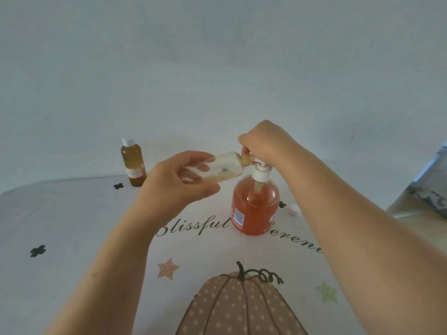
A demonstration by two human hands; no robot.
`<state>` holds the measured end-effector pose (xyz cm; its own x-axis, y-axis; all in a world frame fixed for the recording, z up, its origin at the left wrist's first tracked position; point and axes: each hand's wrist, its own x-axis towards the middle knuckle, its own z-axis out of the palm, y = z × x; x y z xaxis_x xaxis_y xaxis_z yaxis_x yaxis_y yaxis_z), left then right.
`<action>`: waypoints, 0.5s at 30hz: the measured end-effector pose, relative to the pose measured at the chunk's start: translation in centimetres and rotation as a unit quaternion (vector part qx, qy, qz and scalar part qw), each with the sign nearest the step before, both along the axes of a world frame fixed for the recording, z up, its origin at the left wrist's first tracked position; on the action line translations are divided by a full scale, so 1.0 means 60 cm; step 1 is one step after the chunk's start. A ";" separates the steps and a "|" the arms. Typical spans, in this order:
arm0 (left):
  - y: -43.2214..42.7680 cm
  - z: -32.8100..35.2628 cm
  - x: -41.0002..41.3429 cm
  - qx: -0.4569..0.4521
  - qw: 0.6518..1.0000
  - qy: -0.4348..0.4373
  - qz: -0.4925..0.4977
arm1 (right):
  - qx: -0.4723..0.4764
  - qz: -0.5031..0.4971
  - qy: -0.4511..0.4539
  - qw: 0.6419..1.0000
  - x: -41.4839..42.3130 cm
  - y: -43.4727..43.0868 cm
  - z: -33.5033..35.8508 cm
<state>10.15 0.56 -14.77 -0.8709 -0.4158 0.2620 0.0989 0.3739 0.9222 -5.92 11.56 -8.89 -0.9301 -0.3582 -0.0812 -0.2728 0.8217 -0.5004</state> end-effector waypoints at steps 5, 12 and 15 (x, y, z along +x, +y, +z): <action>0.002 0.000 0.000 0.013 1.000 0.012 -0.003 | 0.026 0.006 -0.020 0.999 0.004 -0.001 0.020; 0.005 0.002 -0.002 0.003 1.000 0.022 0.005 | -0.002 0.026 -0.016 1.000 -0.003 0.003 0.014; 0.001 -0.002 -0.003 -0.010 1.000 0.013 0.010 | 0.001 0.034 0.005 0.999 -0.006 0.002 -0.002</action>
<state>9.96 0.63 -14.91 -0.8554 -0.4272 0.2927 0.1148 0.3947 0.9116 -6.27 11.67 -8.99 -0.9045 -0.4203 -0.0722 -0.3333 0.8024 -0.4950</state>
